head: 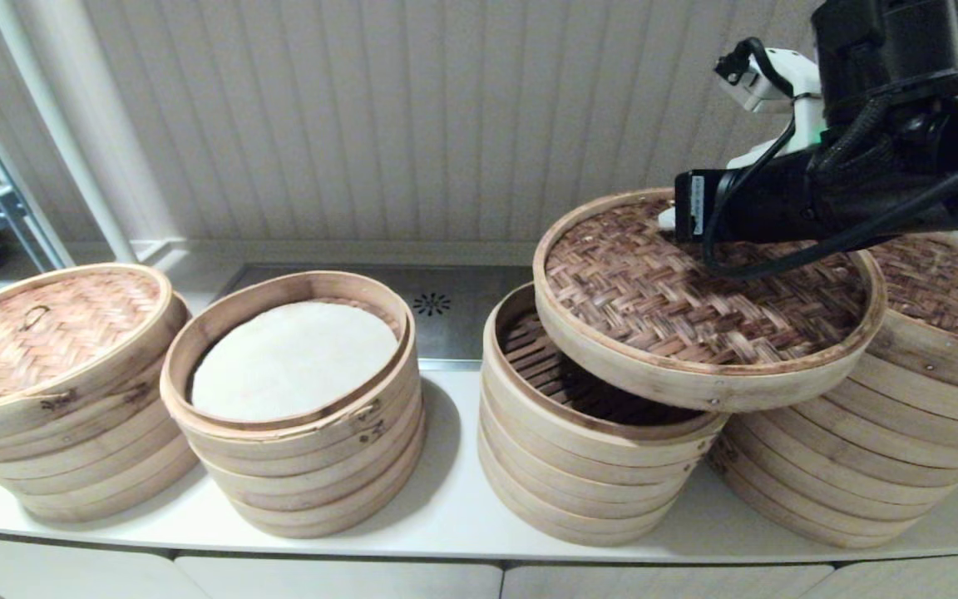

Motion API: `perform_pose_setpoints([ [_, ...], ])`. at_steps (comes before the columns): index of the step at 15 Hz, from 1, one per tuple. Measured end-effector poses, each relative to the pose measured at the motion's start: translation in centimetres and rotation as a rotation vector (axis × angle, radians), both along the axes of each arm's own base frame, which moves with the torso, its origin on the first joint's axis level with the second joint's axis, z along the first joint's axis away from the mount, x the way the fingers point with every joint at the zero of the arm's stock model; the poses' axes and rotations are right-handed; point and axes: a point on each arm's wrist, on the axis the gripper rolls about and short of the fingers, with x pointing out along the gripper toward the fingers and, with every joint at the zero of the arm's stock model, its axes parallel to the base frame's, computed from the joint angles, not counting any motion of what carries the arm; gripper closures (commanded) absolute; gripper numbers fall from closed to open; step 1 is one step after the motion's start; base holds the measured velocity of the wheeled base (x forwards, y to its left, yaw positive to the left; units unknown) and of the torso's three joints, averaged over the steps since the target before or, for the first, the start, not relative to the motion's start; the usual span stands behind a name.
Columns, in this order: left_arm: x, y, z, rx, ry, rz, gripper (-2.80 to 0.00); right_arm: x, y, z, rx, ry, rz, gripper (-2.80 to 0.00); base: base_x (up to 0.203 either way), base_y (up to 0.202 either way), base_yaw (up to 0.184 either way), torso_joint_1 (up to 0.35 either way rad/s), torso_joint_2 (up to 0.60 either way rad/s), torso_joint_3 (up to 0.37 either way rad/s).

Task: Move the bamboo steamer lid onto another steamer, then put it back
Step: Put the steamer

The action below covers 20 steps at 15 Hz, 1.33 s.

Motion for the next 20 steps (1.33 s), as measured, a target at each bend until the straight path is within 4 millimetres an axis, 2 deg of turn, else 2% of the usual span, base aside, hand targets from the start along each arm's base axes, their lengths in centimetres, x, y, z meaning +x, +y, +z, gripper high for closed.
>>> perform_pose_setpoints([
  [5, 0.0, 0.0, 0.0, 0.000, 0.000, 0.001, 0.00, 1.8, 2.1, -1.6, -0.011, 0.018, 0.031, 0.00, 0.000, 0.000, 0.000, 0.000, 0.00, 0.000],
  [12, 0.0, 0.0, 0.0, 0.000, 0.000, 0.000, 0.00, 3.7, 3.3, -4.1, -0.040, 0.085, 0.035, 0.00, 0.000, 0.000, 0.000, 0.000, 0.00, 0.000],
  [20, 0.0, 0.0, 0.0, 0.000, 0.001, 0.000, 0.00, 4.0, 3.8, -6.1, -0.069, 0.141, 0.039, 0.00, 0.000, 0.000, 0.000, 0.000, 0.00, 0.000],
])
